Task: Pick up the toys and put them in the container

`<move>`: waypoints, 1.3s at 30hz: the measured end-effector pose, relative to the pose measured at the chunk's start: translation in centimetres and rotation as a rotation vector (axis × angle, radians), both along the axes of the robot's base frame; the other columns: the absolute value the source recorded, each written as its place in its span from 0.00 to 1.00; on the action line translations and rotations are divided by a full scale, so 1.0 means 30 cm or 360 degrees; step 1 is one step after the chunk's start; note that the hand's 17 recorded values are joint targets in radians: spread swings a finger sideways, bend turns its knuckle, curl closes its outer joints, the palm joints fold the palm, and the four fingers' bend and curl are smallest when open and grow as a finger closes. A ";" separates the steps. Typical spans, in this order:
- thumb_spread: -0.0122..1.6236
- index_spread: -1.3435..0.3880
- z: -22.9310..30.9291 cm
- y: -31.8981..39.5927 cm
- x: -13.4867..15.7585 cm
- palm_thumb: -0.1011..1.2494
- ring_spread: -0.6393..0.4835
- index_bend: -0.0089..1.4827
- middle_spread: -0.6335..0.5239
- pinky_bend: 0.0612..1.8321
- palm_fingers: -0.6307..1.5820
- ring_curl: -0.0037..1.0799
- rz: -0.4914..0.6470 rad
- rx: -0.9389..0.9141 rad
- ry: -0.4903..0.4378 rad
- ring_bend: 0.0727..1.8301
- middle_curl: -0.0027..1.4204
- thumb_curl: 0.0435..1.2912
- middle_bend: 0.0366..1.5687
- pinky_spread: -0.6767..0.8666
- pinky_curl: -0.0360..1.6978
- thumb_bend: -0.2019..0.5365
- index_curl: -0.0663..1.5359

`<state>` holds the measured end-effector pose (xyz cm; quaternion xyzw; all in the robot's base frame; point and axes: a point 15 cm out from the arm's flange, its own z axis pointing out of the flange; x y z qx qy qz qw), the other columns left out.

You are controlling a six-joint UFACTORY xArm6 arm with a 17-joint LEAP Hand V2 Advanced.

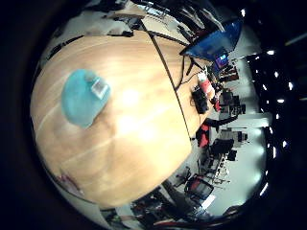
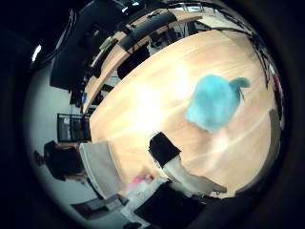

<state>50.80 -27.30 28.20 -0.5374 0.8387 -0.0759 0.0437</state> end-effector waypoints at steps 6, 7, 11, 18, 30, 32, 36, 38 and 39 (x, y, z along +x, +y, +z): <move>0.63 0.53 -0.103 -0.058 0.070 0.28 0.60 0.11 0.50 0.44 0.37 0.18 -0.0004 0.0016 0.0032 0.27 0.26 0.18 0.14 0.69 0.05 0.24 0.23; 0.63 0.53 -0.131 -0.060 0.074 0.28 0.60 0.11 0.50 0.43 0.37 0.18 -0.0004 0.0025 0.0049 0.27 0.26 0.18 0.14 0.69 0.05 0.24 0.23; 0.63 0.53 -0.213 -0.067 0.094 0.27 0.61 0.11 0.51 0.43 0.37 0.19 -0.0003 0.0046 0.0084 0.27 0.26 0.18 0.14 0.69 0.06 0.23 0.23; 0.62 0.53 -0.331 -0.025 0.100 0.26 0.60 0.11 0.50 0.42 0.37 0.20 0.0026 0.0090 0.0167 0.28 0.26 0.18 0.14 0.69 0.07 0.23 0.22; 0.61 0.54 -0.377 -0.024 0.082 0.26 0.46 0.09 0.45 0.46 0.47 0.26 0.0013 0.0123 0.0205 0.42 0.28 0.19 0.19 0.56 0.07 0.25 0.20; 0.62 0.54 -0.376 -0.021 0.073 0.29 0.42 0.08 0.42 0.49 0.50 0.28 0.0011 0.0128 0.0209 0.45 0.29 0.19 0.22 0.51 0.07 0.27 0.19; 0.67 0.54 -0.357 -0.010 0.064 0.44 0.32 0.08 0.33 0.58 0.61 0.34 0.0016 0.0128 0.0209 0.56 0.33 0.21 0.30 0.34 0.10 0.36 0.17; 0.69 0.53 -0.350 0.003 0.046 0.50 0.29 0.09 0.30 0.60 0.64 0.36 0.0018 0.0140 0.0231 0.59 0.34 0.22 0.34 0.28 0.11 0.40 0.17; 0.69 0.53 -0.342 0.007 0.039 0.54 0.28 0.10 0.29 0.61 0.67 0.37 0.0018 0.0145 0.0239 0.60 0.35 0.23 0.36 0.26 0.11 0.43 0.17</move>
